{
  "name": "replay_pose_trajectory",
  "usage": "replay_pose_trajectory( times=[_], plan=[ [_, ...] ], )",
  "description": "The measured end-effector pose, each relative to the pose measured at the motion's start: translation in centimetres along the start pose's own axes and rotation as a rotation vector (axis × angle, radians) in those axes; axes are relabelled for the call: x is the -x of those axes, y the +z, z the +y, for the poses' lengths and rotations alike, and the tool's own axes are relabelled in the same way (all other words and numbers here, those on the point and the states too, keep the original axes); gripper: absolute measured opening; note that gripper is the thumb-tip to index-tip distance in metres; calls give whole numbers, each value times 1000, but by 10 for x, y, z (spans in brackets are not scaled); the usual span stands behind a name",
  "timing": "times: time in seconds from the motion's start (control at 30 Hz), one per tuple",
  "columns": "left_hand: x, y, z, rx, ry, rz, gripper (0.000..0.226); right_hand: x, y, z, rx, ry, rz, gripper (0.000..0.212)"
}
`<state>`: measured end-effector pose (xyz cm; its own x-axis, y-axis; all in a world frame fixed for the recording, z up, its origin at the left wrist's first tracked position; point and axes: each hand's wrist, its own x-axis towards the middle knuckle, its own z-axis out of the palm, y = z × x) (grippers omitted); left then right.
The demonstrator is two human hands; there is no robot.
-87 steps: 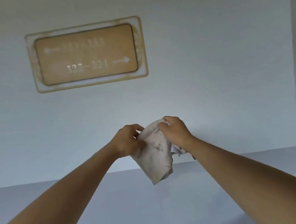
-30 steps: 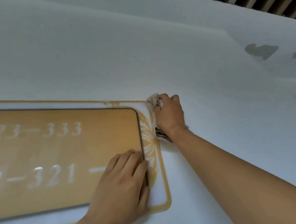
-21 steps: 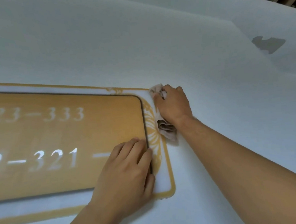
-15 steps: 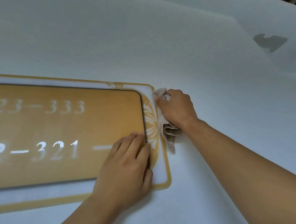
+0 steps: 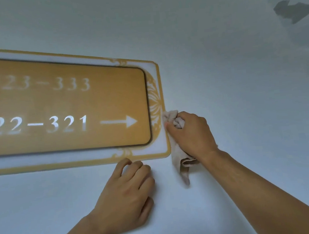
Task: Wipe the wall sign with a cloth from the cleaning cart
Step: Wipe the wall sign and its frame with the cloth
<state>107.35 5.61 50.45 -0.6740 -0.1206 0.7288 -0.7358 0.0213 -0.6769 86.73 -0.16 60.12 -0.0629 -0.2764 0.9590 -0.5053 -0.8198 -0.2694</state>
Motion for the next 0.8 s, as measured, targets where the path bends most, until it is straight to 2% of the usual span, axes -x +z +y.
replay_pose_trajectory(
  times=[0.2, 0.53, 0.8],
  plan=[
    [13, -12, -3, 67, -32, -46, 21, 47, 9, 12, 46, 41, 7, 32],
    [39, -9, 2, 119, -45, -140, 50, 108, 29, 9, 62, 92, 84, 31],
    [38, -15, 3, 52, -39, -177, 50, 111, 33, 4, 85, 47, 99, 33]
  ],
)
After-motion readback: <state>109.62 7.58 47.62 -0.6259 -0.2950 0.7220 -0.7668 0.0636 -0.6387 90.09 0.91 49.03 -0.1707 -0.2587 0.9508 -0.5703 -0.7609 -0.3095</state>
